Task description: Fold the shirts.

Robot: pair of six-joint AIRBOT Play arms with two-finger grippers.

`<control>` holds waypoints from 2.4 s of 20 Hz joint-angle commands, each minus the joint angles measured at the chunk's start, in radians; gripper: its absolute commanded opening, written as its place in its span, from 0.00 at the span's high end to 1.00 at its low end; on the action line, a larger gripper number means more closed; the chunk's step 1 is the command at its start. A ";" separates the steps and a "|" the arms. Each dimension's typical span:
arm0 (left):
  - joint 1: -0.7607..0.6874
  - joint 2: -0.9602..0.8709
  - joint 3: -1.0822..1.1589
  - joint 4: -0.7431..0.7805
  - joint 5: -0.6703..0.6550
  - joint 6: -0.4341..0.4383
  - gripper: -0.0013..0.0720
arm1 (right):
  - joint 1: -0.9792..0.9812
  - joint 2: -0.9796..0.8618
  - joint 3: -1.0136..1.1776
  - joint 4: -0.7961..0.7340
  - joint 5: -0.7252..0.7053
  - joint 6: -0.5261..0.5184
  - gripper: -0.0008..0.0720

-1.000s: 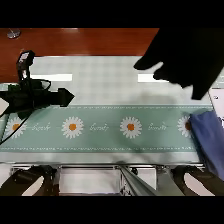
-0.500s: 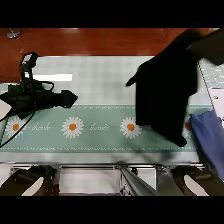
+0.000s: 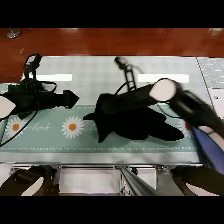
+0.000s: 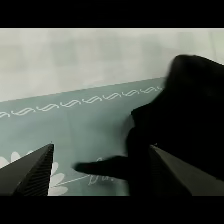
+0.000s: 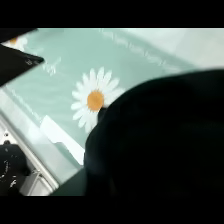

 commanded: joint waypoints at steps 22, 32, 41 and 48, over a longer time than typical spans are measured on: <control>0.002 -0.199 -0.425 -0.681 0.100 0.433 0.95 | -1.022 0.665 -0.835 -0.134 0.420 -0.037 0.14; 0.002 -0.208 -0.298 -0.680 0.067 0.455 0.95 | -1.021 0.546 -0.779 -0.373 0.426 0.094 0.14; 0.002 -0.208 -0.298 -0.680 0.069 0.455 0.95 | -1.018 0.272 -0.703 -0.192 0.183 0.050 0.15; 0.060 -0.184 -0.191 -0.680 0.063 0.477 0.95 | -0.917 0.193 -0.421 -0.077 0.283 -0.109 0.96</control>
